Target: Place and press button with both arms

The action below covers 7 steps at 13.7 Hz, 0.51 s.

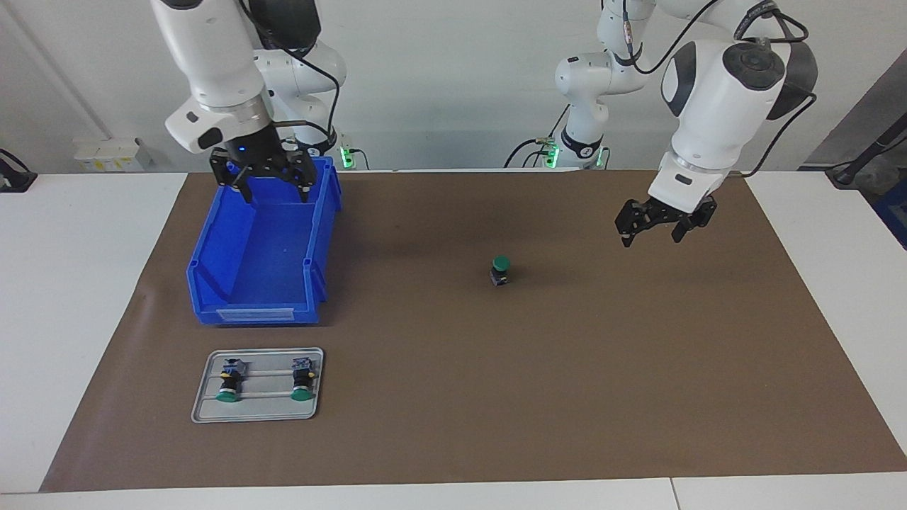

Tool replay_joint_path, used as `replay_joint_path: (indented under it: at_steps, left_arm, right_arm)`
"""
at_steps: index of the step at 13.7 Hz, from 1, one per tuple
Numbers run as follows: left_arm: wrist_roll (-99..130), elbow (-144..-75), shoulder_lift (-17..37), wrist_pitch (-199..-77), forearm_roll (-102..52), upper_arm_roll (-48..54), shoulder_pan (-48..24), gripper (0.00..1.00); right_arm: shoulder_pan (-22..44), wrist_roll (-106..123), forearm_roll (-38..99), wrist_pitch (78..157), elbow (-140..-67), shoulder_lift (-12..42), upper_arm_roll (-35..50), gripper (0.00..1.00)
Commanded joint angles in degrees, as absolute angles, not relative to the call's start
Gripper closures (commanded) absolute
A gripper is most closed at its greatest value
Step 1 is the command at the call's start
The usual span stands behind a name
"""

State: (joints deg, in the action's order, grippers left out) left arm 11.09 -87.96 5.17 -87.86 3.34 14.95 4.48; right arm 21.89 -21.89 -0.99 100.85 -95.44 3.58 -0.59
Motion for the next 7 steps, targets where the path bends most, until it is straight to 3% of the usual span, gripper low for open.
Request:
replay_joint_path:
  at_steps: [1, 7]
  left_arm:
    - [10.28, -83.85, 6.15, -82.01, 2.38, 15.29, 4.83, 0.00]
    - [8.97, -89.90, 3.26, -89.20, -5.98, 15.03, 8.88, 0.00]
  right_arm:
    - [30.55, -32.82, -0.88, 106.50, -93.35, 10.34, -0.88, 0.00]
    - [42.00, -41.13, -1.14, 119.42, -92.20, 20.20, -0.88, 0.00]
